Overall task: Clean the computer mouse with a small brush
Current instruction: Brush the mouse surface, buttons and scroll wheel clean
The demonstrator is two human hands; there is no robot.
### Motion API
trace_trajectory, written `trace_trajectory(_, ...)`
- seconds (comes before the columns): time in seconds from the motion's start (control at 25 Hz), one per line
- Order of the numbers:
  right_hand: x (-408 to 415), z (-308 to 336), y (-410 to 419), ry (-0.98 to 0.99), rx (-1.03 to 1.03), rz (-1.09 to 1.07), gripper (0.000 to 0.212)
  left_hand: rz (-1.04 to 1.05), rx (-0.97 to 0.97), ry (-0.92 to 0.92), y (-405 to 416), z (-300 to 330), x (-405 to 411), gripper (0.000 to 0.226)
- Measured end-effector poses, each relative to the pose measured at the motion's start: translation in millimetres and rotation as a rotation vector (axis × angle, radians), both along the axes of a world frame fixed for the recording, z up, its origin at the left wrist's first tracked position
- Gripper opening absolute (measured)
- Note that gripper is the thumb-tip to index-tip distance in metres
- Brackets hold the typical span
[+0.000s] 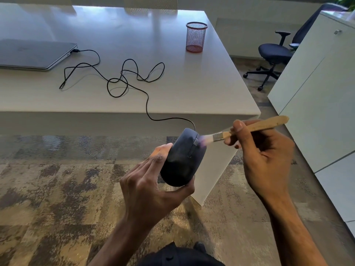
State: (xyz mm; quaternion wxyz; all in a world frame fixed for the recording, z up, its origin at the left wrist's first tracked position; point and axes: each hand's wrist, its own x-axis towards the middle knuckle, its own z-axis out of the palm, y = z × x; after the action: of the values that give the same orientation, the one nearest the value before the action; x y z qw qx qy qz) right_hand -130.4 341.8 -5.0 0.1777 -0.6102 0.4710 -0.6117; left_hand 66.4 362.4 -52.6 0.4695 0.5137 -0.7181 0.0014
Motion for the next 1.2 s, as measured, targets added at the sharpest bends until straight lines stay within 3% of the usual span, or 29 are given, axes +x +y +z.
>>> trace_trajectory(0.08,3,3,3,0.014,-0.056,0.074,0.017,0.002,0.017,-0.006,0,1,-1,0.07)
trace_trajectory(0.16,10,4,9,0.031,-0.067,0.316,0.017,0.013,0.047,-0.014,0,2,-2,0.071)
trace_trajectory(0.24,18,2,12,0.095,0.017,0.487,0.015,0.017,0.069,-0.01,1,4,-3,0.072)
trace_trajectory(0.32,20,0,8,0.117,0.083,0.523,0.017,0.003,0.066,0.017,2,6,-4,0.071)
trace_trajectory(0.4,19,-2,0,0.046,0.093,0.49,0.017,-0.011,0.058,0.042,3,8,-3,0.07)
trace_trajectory(0.6,12,0,-16,-0.031,0.073,0.098,0.018,-0.011,0.072,0.019,4,5,2,0.072)
trace_trajectory(0.8,20,1,-5,0.028,0.029,0.471,0.019,-0.02,0.042,0.021,3,4,2,0.072)
trace_trajectory(1.04,8,-4,-31,0.03,0.077,-0.008,0.021,-0.035,0.042,0.013,4,4,1,0.071)
trace_trajectory(1.12,7,-4,-29,-0.023,0.037,0.008,0.02,-0.032,0.056,0.034,5,5,2,0.072)
trace_trajectory(1.2,7,-4,-20,-0.048,-0.03,0.18,0.022,-0.032,0.061,0.055,5,7,1,0.071)
